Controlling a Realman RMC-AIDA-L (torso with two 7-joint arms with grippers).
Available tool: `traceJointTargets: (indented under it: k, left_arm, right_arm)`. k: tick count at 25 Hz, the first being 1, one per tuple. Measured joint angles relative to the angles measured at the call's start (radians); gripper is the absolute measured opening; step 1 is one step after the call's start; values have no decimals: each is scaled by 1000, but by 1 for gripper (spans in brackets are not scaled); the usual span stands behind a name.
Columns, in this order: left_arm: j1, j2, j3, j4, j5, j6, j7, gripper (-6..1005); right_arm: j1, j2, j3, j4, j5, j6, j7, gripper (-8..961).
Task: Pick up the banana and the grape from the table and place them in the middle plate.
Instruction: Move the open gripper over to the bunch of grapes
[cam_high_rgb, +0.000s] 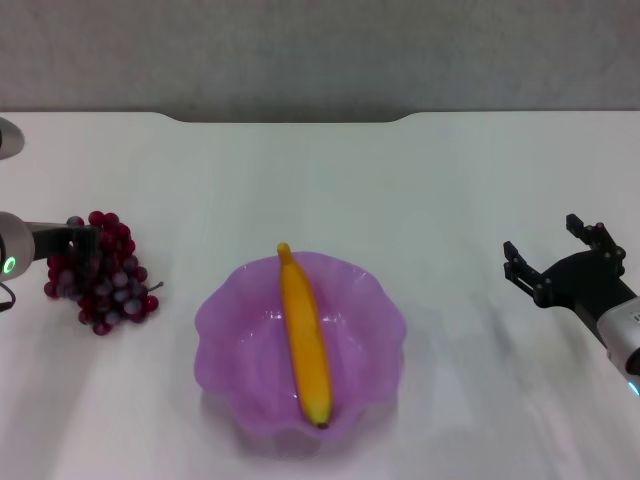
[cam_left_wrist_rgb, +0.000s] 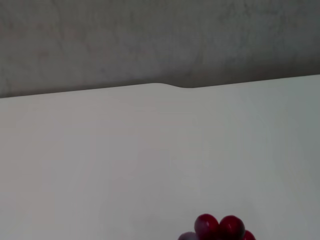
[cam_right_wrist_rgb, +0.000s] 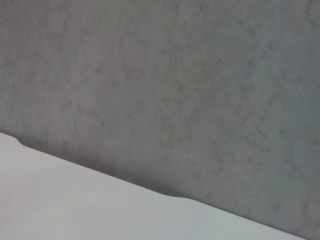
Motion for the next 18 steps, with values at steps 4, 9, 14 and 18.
traceJointTargets:
  k: [4,9,14,18]
  left_arm:
    - [1,0,0,-7,-1,2,1,203]
    - [-3,-1,0,-24,-2,4,1,180]
    - [11,-2,6,-18,-7,26,4,163]
    - [16,-2,12,-16,-10,39,3,150]
  right_arm:
    - [0,0,0,0,0,0,0,893]
    - [1,0,0,0,1,0,0,892]
    - [-1,0,0,0,3,0,0,892]
    - [-2,0,0,0,4,0,0,892]
